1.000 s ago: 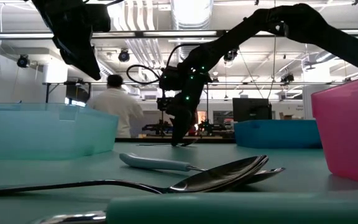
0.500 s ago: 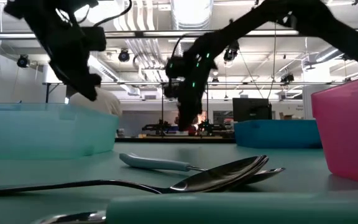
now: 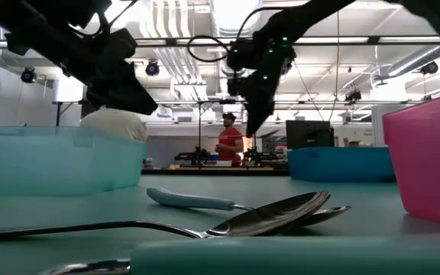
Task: Sort silverware by color (type)
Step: Put the black spoon into the red bin, then put the blue spoon into the green bin
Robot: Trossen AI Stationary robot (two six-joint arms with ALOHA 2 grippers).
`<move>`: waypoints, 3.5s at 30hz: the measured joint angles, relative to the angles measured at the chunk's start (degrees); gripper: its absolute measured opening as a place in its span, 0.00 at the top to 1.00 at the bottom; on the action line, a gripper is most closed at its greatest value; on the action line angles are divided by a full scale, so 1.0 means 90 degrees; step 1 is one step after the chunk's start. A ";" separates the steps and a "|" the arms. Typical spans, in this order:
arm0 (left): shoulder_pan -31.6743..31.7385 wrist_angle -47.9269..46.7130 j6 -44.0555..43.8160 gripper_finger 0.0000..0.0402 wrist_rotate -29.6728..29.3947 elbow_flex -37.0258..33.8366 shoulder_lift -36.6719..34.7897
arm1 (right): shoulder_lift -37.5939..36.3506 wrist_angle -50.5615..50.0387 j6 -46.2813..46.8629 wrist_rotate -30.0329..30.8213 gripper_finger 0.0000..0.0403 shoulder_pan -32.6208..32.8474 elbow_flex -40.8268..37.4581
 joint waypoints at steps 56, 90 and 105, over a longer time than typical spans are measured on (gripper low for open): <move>0.0840 0.0243 0.0218 0.62 -0.1217 0.0420 -0.0005 | -0.4119 0.2256 1.1004 0.1261 0.89 0.8484 -0.4553; -0.0812 -0.1165 -0.0402 0.62 0.2699 0.1825 -0.0053 | -0.1016 0.3883 0.6206 0.0650 0.68 0.5973 -0.3099; -0.0940 -0.3223 0.0396 0.62 0.1971 0.3035 -0.0220 | 0.1028 0.3356 0.5895 0.0561 0.62 0.5667 -0.1109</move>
